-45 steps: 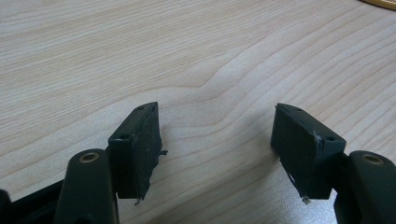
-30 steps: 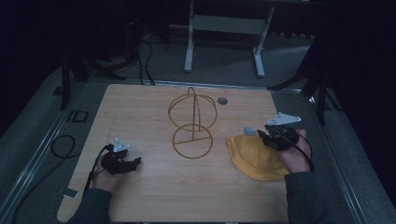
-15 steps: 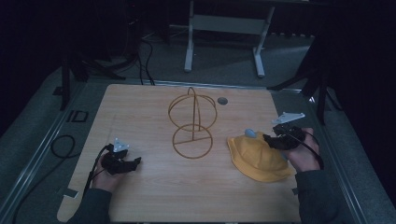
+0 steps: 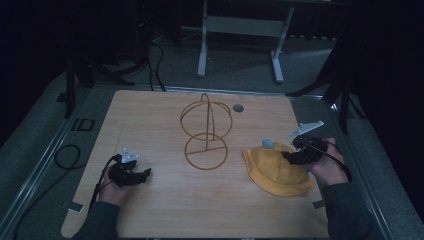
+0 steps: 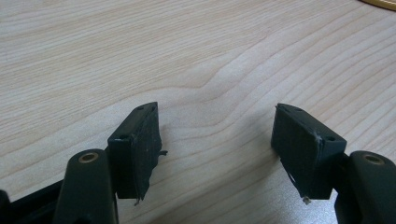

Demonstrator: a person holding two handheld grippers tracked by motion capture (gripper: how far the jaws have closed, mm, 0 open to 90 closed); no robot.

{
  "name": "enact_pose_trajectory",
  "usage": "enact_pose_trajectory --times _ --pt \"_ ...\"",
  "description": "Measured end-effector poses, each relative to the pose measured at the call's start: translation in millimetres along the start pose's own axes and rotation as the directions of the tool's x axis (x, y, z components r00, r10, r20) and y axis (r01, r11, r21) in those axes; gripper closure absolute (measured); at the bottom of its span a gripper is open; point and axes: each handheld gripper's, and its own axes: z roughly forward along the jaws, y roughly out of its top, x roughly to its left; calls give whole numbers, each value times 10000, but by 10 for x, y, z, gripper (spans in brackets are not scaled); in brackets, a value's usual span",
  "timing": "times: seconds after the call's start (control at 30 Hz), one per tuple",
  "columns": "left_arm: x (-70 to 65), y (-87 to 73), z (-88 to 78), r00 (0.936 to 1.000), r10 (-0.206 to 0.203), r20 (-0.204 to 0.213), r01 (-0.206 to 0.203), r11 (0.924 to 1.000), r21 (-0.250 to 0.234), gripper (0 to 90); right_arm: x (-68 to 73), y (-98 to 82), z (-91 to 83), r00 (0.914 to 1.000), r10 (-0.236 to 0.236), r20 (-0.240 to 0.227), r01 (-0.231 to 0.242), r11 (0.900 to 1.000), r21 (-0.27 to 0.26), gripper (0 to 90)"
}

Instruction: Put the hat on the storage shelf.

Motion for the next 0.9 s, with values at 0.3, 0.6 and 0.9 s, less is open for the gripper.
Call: enact_pose_trajectory --times 0.3,0.6,0.9 --pt "1 0 1 10000 7 -2 -7 10000 -11 332 23 25 122 9980 -438 -454 478 9946 917 539" --pt "2 -1 1 10000 15 5 -15 10000 -9 331 47 129 206 9937 -919 -639 1013 9811 1646 530" --pt "4 0 0 10000 50 1 -50 10000 6 331 15 156 324 9902 -956 -1014 1179 9626 2441 505"
